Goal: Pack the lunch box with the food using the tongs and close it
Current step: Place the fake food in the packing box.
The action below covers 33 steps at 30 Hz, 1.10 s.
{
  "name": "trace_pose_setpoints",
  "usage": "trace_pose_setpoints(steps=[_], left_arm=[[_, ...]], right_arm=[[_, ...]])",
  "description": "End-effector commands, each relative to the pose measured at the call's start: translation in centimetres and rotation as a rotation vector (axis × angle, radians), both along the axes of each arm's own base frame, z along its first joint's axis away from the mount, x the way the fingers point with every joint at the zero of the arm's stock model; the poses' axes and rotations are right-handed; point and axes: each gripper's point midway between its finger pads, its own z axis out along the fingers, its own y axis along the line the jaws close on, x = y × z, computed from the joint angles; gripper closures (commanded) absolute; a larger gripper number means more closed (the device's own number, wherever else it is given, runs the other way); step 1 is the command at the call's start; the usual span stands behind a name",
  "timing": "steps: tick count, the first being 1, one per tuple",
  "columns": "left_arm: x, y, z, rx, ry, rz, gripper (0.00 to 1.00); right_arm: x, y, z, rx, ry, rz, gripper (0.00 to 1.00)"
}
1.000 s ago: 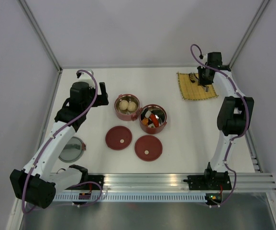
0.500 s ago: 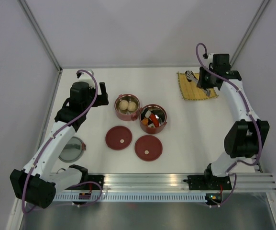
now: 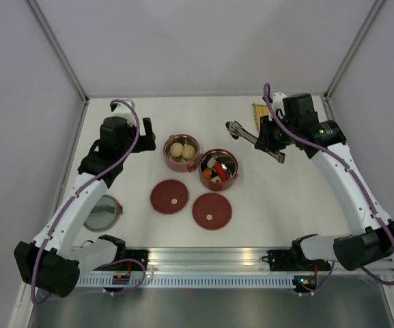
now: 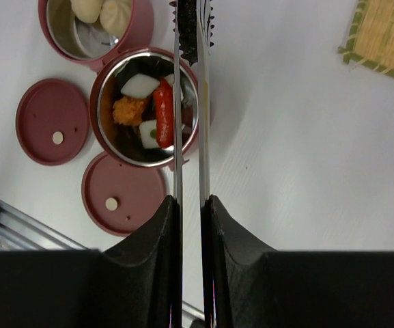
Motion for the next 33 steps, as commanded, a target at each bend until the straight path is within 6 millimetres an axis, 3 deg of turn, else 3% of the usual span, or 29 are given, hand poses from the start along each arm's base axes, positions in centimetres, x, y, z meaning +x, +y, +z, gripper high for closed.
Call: trace_pose_setpoints(steps=[1, 5, 10, 14, 22, 33], left_arm=[[0.2, -0.4, 1.6, -0.025, -0.043, -0.02, 0.0], [0.2, -0.4, 1.7, -0.026, -0.042, -0.023, 0.0], [0.2, -0.4, 1.5, -0.024, -0.039, -0.021, 0.0], [0.2, -0.5, 1.5, -0.024, -0.038, -0.023, 0.0], [0.2, -0.5, 1.5, -0.026, -0.037, -0.027, 0.0], [0.3, -0.6, 1.4, -0.022, -0.033, -0.028, 0.0]], right_arm=[[-3.6, 0.4, -0.4, 0.046, 0.076, 0.008, 0.9], [-5.2, 0.8, -1.4, 0.053, 0.119, 0.029, 0.9], [-7.1, 2.1, -0.8, 0.108, 0.134, 0.082, 0.9], [-7.8, 1.9, -1.5, 0.098, 0.145, 0.075, 0.89], [-7.5, 2.0, -4.0, 0.052, 0.192, 0.07, 0.8], [-7.1, 2.9, -4.1, 0.044, 0.199, 0.091, 0.59]])
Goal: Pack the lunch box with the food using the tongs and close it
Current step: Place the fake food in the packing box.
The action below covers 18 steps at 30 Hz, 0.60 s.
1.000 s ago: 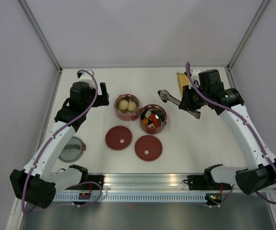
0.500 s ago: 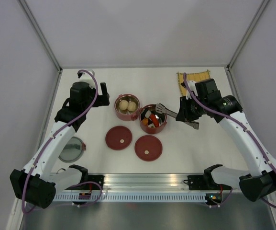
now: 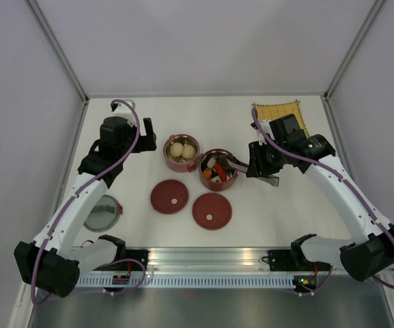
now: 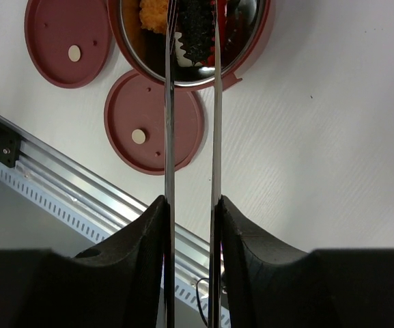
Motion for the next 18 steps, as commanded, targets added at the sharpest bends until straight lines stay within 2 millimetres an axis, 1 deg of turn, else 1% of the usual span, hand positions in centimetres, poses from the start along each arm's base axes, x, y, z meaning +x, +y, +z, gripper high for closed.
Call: trace_pose_setpoints(steps=[1, 8, 10, 12, 15, 16, 18], left_arm=[[0.3, -0.2, 1.5, -0.015, -0.037, -0.01, 0.0], [0.4, -0.2, 1.3, -0.011, -0.033, -0.01, 0.0], [0.4, -0.2, 1.2, -0.01, -0.03, -0.008, 0.0], [0.4, -0.1, 1.3, -0.01, -0.032, -0.007, 0.0], [0.4, -0.1, 1.2, -0.007, -0.031, -0.006, 0.0], [0.4, -0.1, 1.2, -0.007, -0.03, -0.006, 0.0], [0.4, -0.1, 1.3, -0.008, -0.032, -0.006, 0.0]], right_arm=[[0.9, 0.5, 0.8, 0.012, -0.041, -0.003, 0.57], [1.5, 0.9, 1.3, 0.022, -0.058, -0.005, 0.53], [1.8, 0.9, 1.2, 0.018, -0.059, -0.007, 0.53], [2.4, 0.4, 1.3, -0.011, -0.072, -0.044, 0.55], [3.9, -0.6, 1.9, -0.056, -0.121, -0.115, 0.62], [4.4, -0.7, 2.3, -0.057, -0.142, -0.132, 0.65], [5.6, -0.9, 3.5, -0.062, -0.183, -0.178, 0.67]])
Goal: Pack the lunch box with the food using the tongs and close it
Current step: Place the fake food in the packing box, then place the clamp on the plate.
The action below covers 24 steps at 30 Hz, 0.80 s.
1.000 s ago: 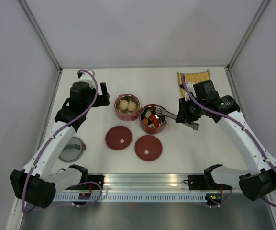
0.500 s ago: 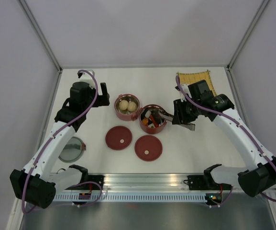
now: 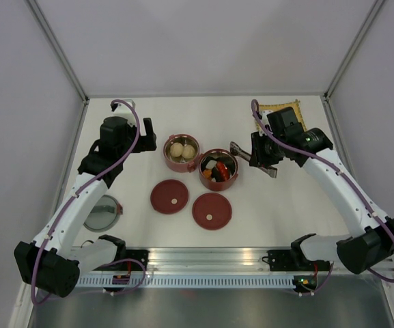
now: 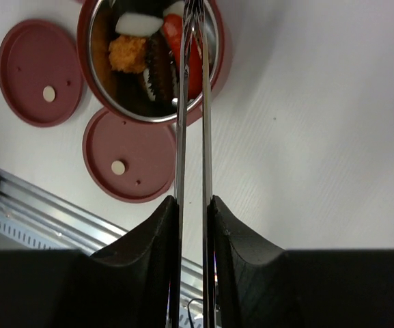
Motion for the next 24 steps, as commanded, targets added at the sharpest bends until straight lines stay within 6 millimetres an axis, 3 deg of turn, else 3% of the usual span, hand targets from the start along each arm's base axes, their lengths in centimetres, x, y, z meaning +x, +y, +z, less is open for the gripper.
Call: trace_pose_setpoints(steps=[1, 5, 6, 10, 11, 12, 13, 14, 16, 17, 20, 24], left_arm=[[0.4, 0.0, 1.3, -0.005, -0.033, -0.004, 0.0], [0.4, 0.0, 1.5, -0.005, -0.038, -0.004, 0.0], [0.3, 0.0, 1.5, -0.005, -0.038, -0.004, 0.0], [0.3, 0.0, 1.6, -0.007, -0.042, -0.006, 0.0], [0.3, 0.0, 1.7, -0.008, -0.044, -0.006, 0.0], [0.2, 0.0, 1.8, -0.009, -0.047, -0.006, 0.0], [0.2, 0.0, 1.8, -0.01, -0.048, -0.005, 0.0], [0.2, 0.0, 1.9, -0.011, -0.049, -0.005, 0.0], [0.2, 0.0, 1.8, -0.009, -0.048, -0.004, 0.0], [0.2, 0.0, 1.9, -0.011, -0.051, -0.005, 0.0], [0.1, 0.0, 1.9, -0.011, -0.051, -0.007, 0.0], [0.1, 0.2, 2.1, -0.008, -0.058, -0.001, 0.0]], right_arm=[[3.4, -0.4, 3.7, 0.001, -0.154, -0.114, 0.68], [5.4, -0.4, 6.2, -0.001, -0.225, -0.15, 0.68], [6.0, -0.9, 5.9, -0.031, -0.232, -0.174, 0.68], [9.5, -4.8, 5.9, -0.157, -0.349, -0.36, 0.66], [9.9, -5.9, 4.5, -0.188, -0.352, -0.404, 0.67], [10.2, -6.5, 4.6, -0.176, -0.38, -0.433, 0.66], [11.9, -7.3, 5.5, -0.142, -0.462, -0.488, 0.66], [11.9, -8.3, 3.3, -0.178, -0.461, -0.51, 0.66], [13.5, -9.3, 3.8, -0.18, -0.581, -0.546, 0.64], [13.3, -10.2, 1.9, -0.242, -0.58, -0.543, 0.63], [14.6, -11.0, -0.5, -0.287, -0.6, -0.547, 0.63], [15.9, -12.3, -5.5, -0.312, -0.583, -0.551, 0.61]])
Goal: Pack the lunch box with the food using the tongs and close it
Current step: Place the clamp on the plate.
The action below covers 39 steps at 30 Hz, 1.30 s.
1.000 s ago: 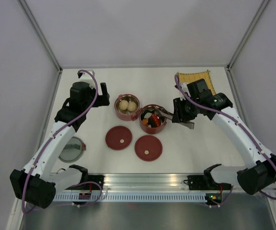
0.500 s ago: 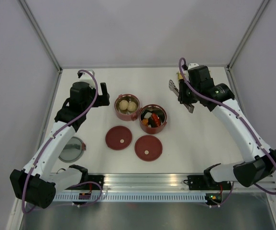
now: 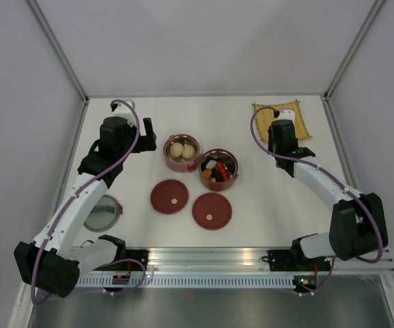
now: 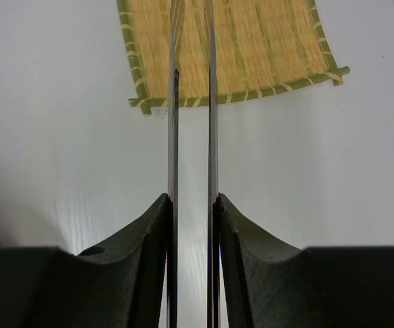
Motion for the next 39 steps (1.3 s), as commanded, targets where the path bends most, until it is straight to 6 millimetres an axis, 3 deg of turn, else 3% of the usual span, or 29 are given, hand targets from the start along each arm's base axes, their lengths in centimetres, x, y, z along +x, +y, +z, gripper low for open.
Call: trace_pose_setpoints(steps=[1, 9, 17, 24, 26, 27, 28, 32, 33, 35, 36, 38, 39], left_arm=[[0.1, 0.2, 2.1, -0.008, -0.057, 0.0, 0.0], [0.2, 0.3, 1.9, 0.005, -0.052, 0.002, 0.0], [0.2, 0.6, 2.0, 0.014, -0.058, 0.013, 0.0], [0.2, 0.7, 2.1, 0.016, -0.06, 0.016, 0.0], [0.2, 0.6, 2.0, 0.015, -0.057, 0.014, 0.0], [0.2, 0.5, 2.0, 0.014, -0.057, 0.011, 0.0], [0.2, 0.5, 1.9, 0.014, -0.055, 0.011, 0.0], [0.2, 0.5, 2.0, 0.011, -0.056, 0.009, 0.0], [0.2, 0.4, 2.0, 0.009, -0.056, 0.008, 0.0], [0.2, 0.4, 2.1, 0.005, -0.058, 0.006, 0.0], [0.2, 0.4, 2.1, 0.005, -0.058, 0.006, 0.0], [0.1, 0.5, 2.0, 0.007, -0.056, 0.011, 0.0], [0.2, 0.4, 2.1, 0.004, -0.057, 0.012, 0.0]], right_arm=[[3.5, -1.5, 0.3, -0.004, -0.18, -0.042, 0.61], [4.1, -4.2, -5.9, 0.01, -0.081, -0.071, 0.57], [4.9, -5.3, -9.5, 0.047, 0.026, -0.029, 0.47], [4.6, -5.5, -9.7, 0.028, 0.071, -0.012, 0.35], [4.9, -5.6, -9.0, 0.027, 0.068, -0.013, 0.28], [5.0, -5.5, -8.6, 0.033, 0.064, -0.01, 0.08], [5.2, -5.6, -8.0, 0.036, 0.055, -0.024, 0.02], [6.1, -5.9, -3.8, 0.044, -0.02, -0.038, 0.02], [5.5, -6.1, -3.7, 0.039, 0.016, -0.051, 0.02], [5.9, -6.4, -0.3, 0.044, -0.033, -0.067, 0.02], [5.2, -6.3, 0.2, 0.046, -0.015, -0.07, 0.02], [4.8, -5.7, 4.0, 0.083, -0.076, -0.044, 0.02], [4.1, -5.2, 4.7, 0.103, -0.069, -0.027, 0.02]])
